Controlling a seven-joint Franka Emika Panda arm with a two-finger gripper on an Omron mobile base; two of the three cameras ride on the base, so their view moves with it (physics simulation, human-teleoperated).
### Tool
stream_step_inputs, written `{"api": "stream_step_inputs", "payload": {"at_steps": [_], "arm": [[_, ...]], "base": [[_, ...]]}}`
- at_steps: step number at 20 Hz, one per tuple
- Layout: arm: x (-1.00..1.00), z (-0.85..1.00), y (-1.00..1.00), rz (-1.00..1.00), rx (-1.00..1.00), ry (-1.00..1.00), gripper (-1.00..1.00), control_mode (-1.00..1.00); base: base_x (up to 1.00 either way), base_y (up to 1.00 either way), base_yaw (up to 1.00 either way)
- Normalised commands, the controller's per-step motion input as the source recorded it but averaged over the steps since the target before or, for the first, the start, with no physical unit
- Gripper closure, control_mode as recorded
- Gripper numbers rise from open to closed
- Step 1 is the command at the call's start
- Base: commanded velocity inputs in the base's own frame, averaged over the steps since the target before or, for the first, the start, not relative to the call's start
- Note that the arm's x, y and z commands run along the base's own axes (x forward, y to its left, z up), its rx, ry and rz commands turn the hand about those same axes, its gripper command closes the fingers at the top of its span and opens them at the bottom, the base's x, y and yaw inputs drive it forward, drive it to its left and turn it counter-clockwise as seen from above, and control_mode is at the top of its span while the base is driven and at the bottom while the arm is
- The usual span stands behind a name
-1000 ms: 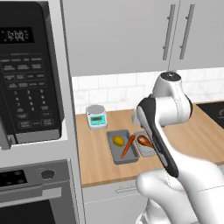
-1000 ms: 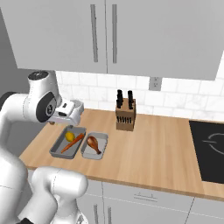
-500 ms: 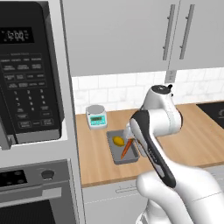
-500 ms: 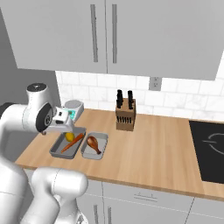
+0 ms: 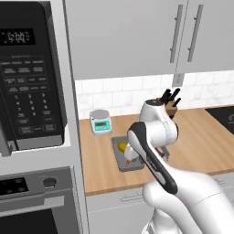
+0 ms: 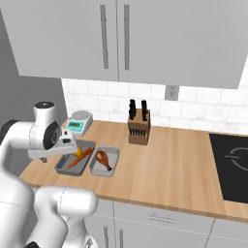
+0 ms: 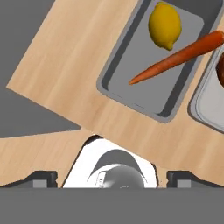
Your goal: Take the meat container that has the chicken drumstick and place it on the second highest rack of the freezer. Then take the vegetable container that has the lemon and carrot and place it on the highest rack of the freezer.
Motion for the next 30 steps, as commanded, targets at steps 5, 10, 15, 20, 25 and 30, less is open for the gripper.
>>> {"api": "stream_step_inputs", "payload": {"at_steps": [5,10,15,20,25,30], "arm": [[0.00,-0.30,0.13,0.06,-0.06,-0.01,-1.00,-1.00],[0.01,-0.10,-0.02,0.00,0.00,0.00,-1.00,-1.00],[0.39,-0.42,0.01,0.00,0.00,-0.04,-1.00,-1.00],[0.25,-0.47,0.02,0.00,0.00,-0.08,-1.00,-1.00],[0.00,-0.31,0.11,0.02,0.00,-0.13,-1.00,-1.00],[0.00,-0.07,0.00,0.06,0.00,-0.05,-1.00,-1.00]], "base": [[0.00,0.00,0.00],[0.00,0.00,0.00],[0.00,0.00,0.00],[0.00,0.00,0.00],[0.00,0.00,0.00],[0.00,0.00,0.00]]}}
